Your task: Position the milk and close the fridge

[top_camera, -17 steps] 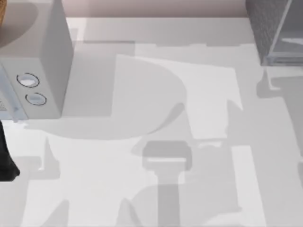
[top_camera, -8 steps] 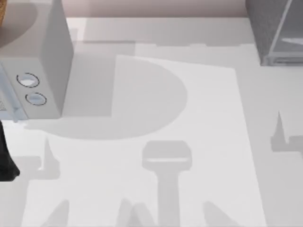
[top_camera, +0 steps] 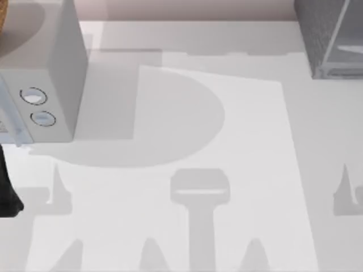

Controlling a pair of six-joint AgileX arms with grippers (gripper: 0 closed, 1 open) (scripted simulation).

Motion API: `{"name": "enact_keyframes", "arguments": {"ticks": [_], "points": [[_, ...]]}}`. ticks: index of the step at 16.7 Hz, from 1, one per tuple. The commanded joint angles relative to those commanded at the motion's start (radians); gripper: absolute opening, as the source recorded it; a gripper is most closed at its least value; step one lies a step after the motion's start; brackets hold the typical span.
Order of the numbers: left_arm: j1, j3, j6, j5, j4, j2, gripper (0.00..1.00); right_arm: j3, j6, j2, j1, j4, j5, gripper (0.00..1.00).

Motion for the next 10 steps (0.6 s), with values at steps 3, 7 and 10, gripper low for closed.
{"name": "enact_keyframes", "arguments": {"ticks": [3, 7, 10], "points": [[0.0, 0.0, 0.0, 0.0, 0.0, 0.0, 1.0, -0.001, 0.0, -0.001, 0.0, -0.001, 0.0, 1.0], [0.0, 0.0, 0.0, 0.0, 0.0, 0.0, 1.0, 0.008, 0.0, -0.006, -0.001, -0.012, 0.001, 1.0], [0.0, 0.0, 0.0, 0.0, 0.0, 0.0, 1.0, 0.063, 0.001, -0.072, -0.008, -0.108, 0.008, 1.0]]}}
